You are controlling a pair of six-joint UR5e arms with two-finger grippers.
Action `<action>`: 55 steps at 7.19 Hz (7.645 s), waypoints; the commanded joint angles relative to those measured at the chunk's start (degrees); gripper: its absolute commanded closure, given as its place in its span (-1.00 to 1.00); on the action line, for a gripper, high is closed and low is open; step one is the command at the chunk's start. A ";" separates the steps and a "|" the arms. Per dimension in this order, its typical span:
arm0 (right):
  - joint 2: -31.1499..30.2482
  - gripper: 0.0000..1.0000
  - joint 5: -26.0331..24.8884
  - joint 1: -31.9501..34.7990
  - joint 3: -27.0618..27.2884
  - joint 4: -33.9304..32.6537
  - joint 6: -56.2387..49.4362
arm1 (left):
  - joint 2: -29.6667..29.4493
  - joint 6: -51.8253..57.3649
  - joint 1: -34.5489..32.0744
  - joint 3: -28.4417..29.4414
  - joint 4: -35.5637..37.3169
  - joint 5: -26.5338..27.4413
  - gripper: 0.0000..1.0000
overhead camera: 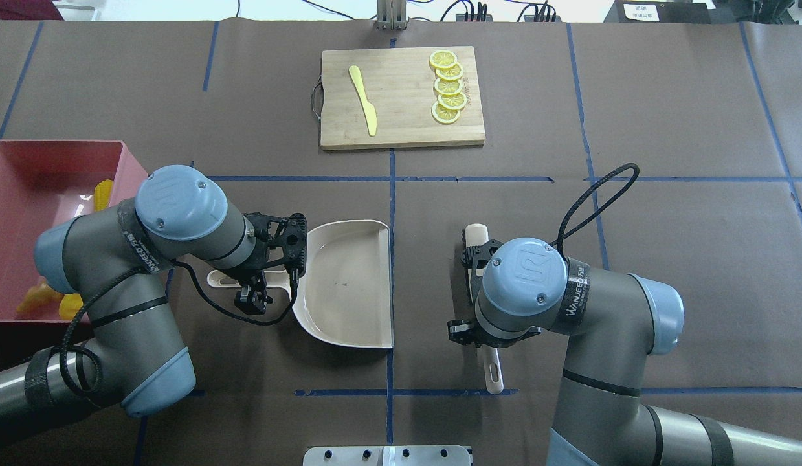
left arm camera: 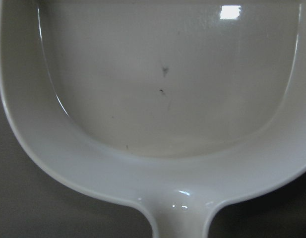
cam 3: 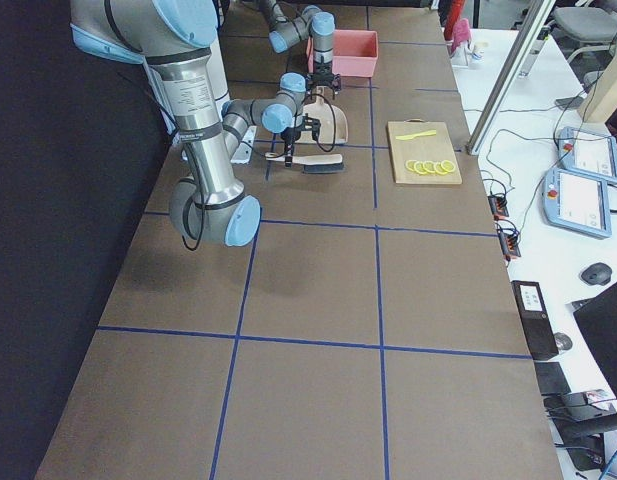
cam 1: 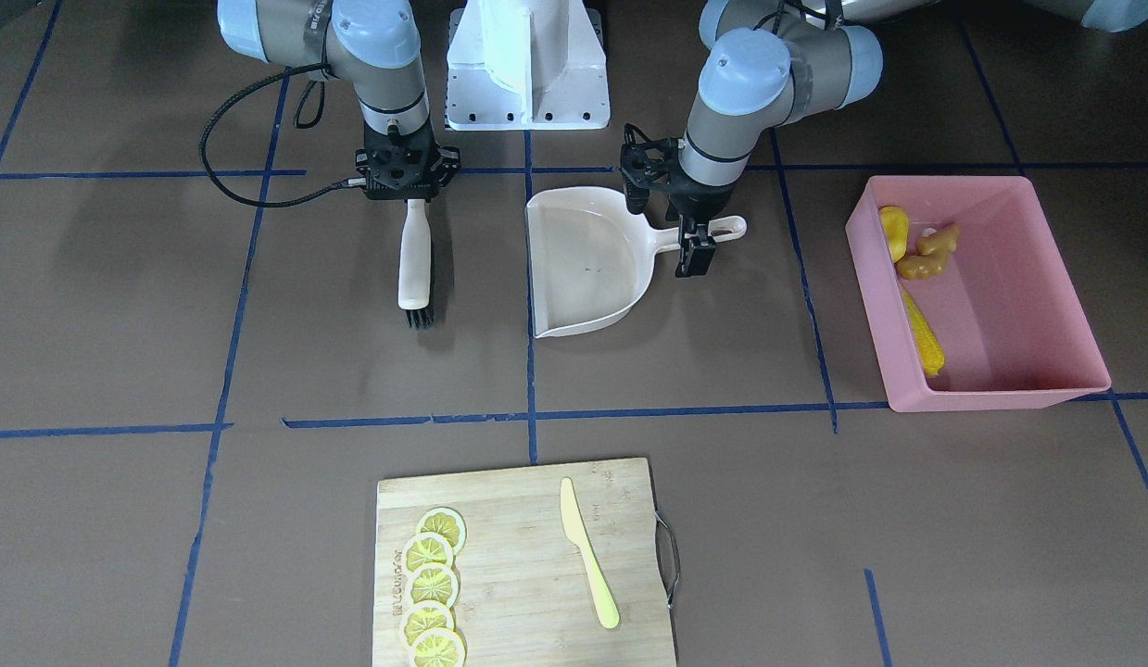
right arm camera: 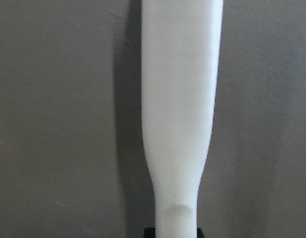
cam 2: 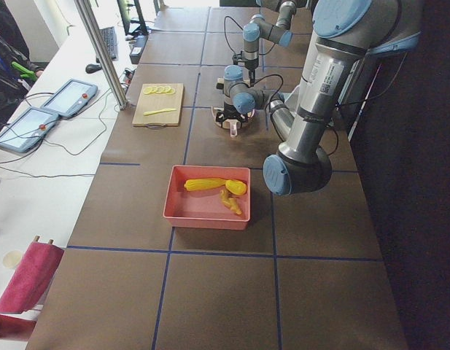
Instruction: Sweep and dump trash into bin
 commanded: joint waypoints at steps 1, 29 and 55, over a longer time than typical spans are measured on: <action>-0.09 1.00 0.00 0.06 0.00 0.00 0.01 | 1.83 -0.03 -1.28 -7.20 4.28 -0.12 -0.99; -20.25 1.00 9.73 28.50 6.50 1.31 -33.42 | 35.41 -5.48 -61.57 4.54 7.92 -19.63 -1.00; -41.40 -1.00 22.23 67.91 -0.16 3.69 -73.73 | 35.15 -5.13 -61.48 4.71 7.83 -23.15 -1.00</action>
